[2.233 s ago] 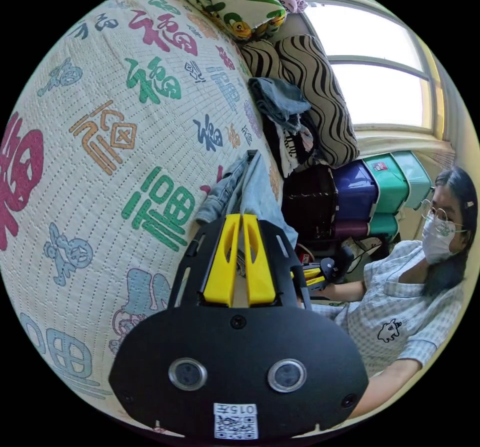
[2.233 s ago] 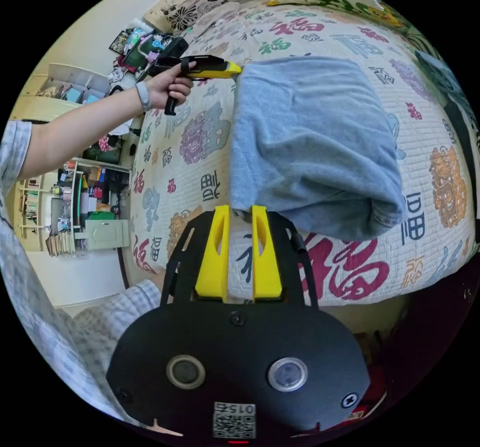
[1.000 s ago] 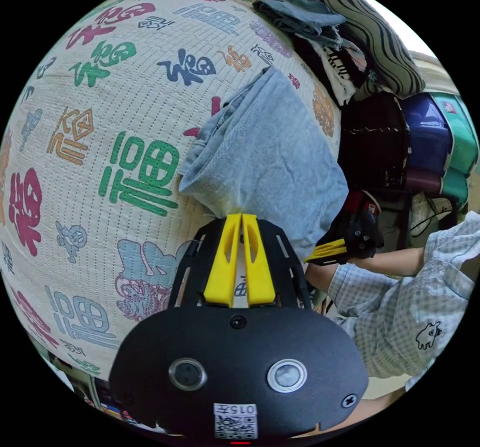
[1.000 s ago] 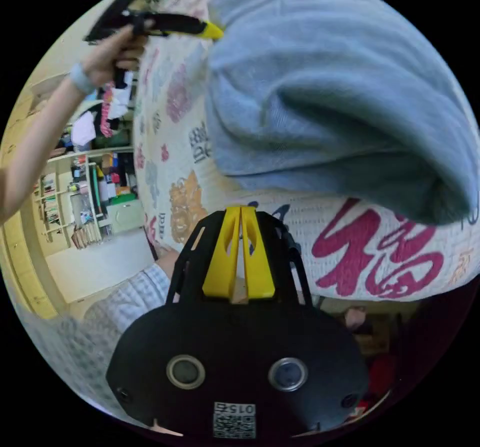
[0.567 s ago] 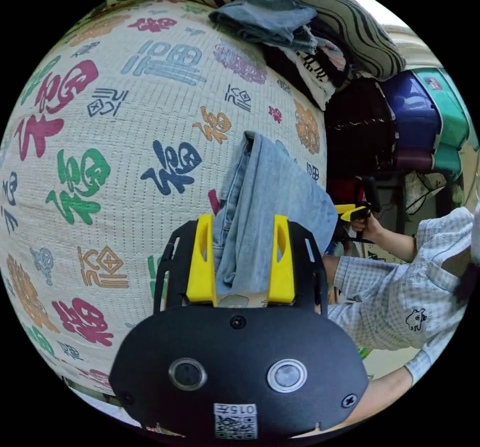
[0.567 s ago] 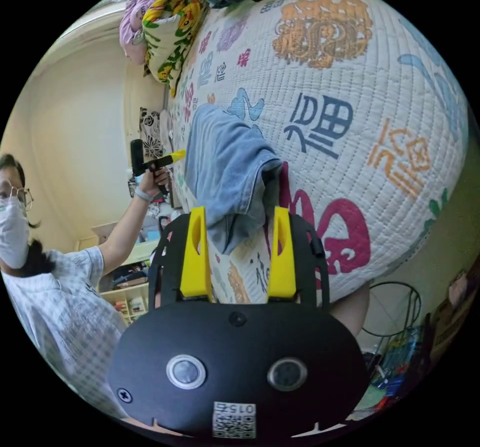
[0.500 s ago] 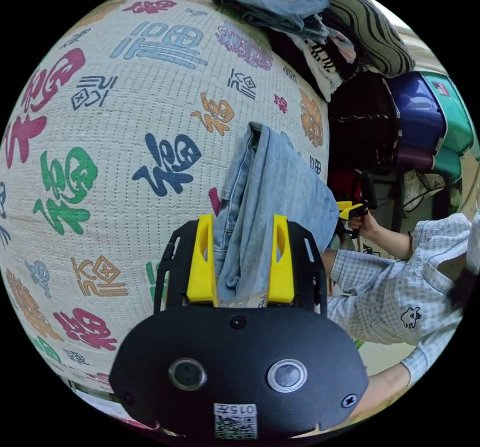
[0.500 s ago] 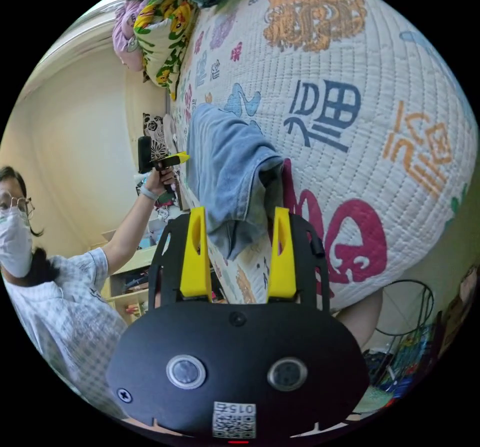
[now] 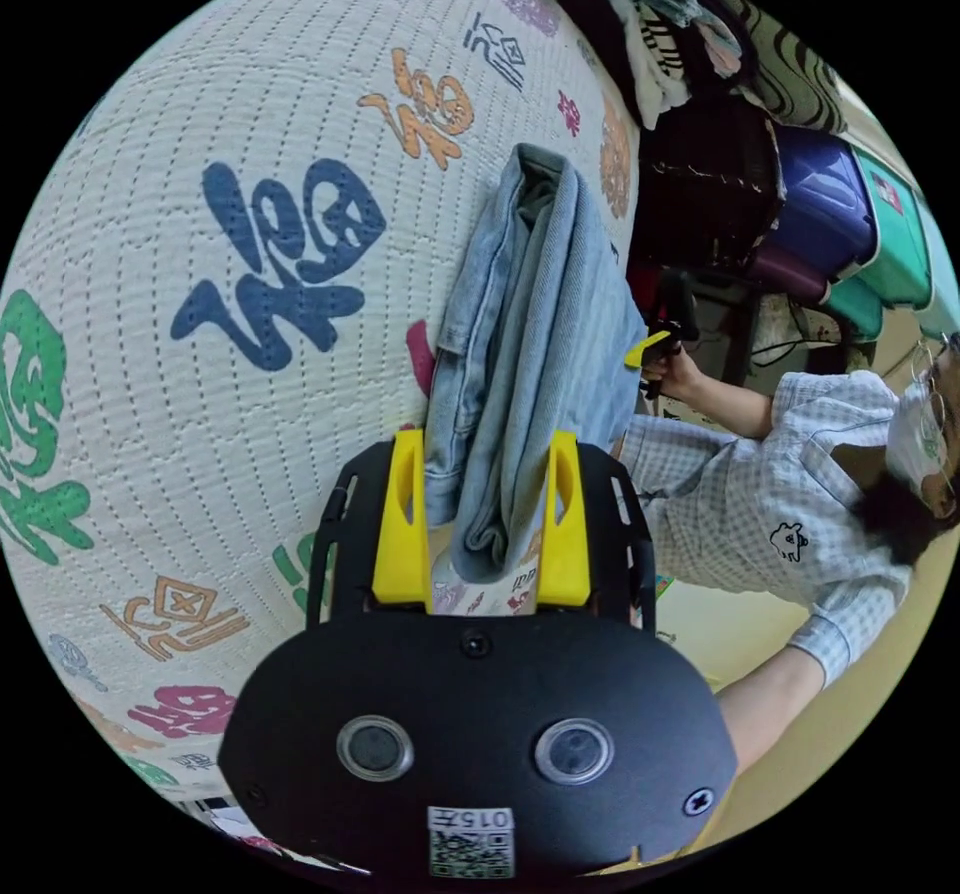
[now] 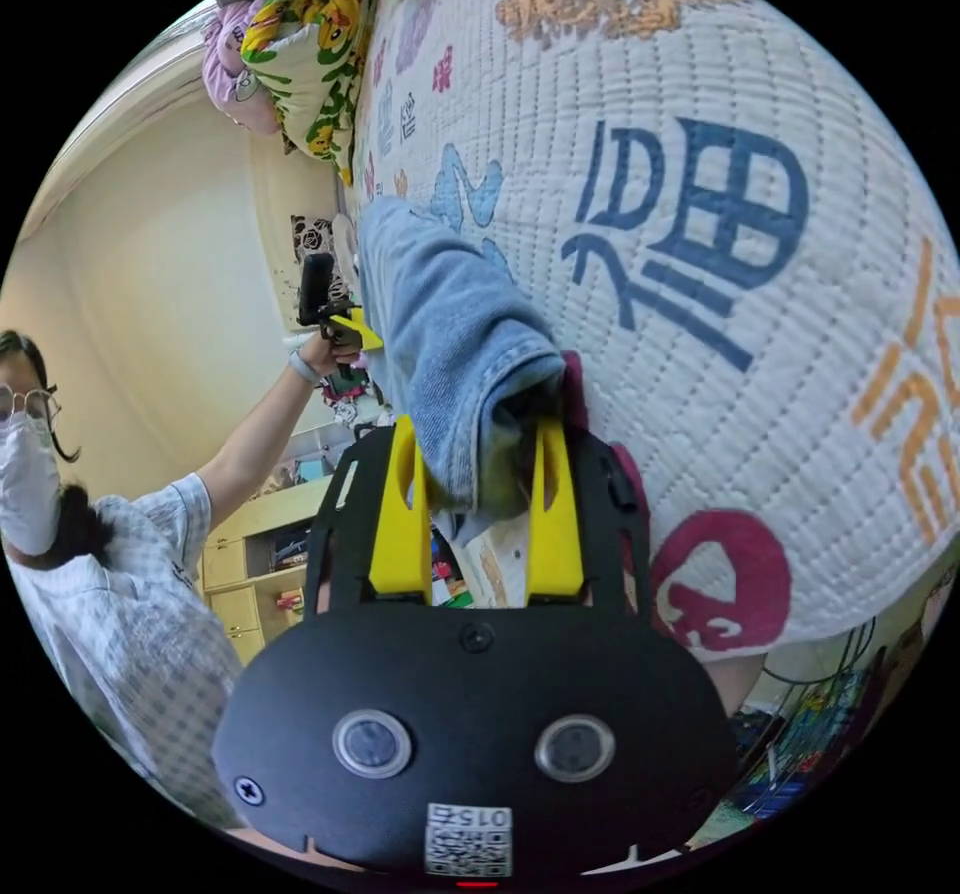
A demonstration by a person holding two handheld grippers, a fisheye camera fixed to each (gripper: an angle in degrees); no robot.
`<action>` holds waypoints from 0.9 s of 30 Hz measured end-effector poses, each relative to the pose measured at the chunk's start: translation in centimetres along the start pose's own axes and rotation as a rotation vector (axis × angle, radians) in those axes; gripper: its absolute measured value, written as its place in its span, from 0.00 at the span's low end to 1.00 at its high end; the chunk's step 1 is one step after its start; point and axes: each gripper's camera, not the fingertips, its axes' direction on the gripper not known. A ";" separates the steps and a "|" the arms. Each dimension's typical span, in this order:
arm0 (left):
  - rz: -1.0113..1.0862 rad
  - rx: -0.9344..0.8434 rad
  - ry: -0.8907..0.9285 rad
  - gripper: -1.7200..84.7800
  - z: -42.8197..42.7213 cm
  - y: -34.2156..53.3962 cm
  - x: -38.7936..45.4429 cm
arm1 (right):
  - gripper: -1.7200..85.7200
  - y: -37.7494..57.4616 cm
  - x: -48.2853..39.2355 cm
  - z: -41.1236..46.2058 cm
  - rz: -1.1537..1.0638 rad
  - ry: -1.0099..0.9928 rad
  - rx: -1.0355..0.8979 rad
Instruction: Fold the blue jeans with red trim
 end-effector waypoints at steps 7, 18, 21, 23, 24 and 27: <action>0.008 0.070 0.079 0.20 1.1 0.8 -0.8 | 0.18 -0.1 -0.4 0.4 -0.009 -0.050 -0.009; -0.060 0.236 0.161 0.14 4.5 1.7 -1.5 | 0.13 1.8 -1.3 0.2 -0.037 -0.161 -0.051; -0.016 0.309 0.119 0.12 5.1 2.7 -0.2 | 0.12 2.8 -2.4 0.0 -0.048 -0.153 -0.066; -0.004 0.350 0.118 0.12 5.4 3.5 0.6 | 0.11 3.9 -4.0 -0.3 -0.075 -0.151 -0.077; 0.004 0.378 0.119 0.11 5.7 4.2 1.2 | 0.11 4.2 -4.5 -0.4 -0.083 -0.150 -0.081; 0.010 0.443 0.137 0.11 7.0 6.6 3.3 | 0.11 6.1 -7.3 -0.7 -0.136 -0.118 -0.113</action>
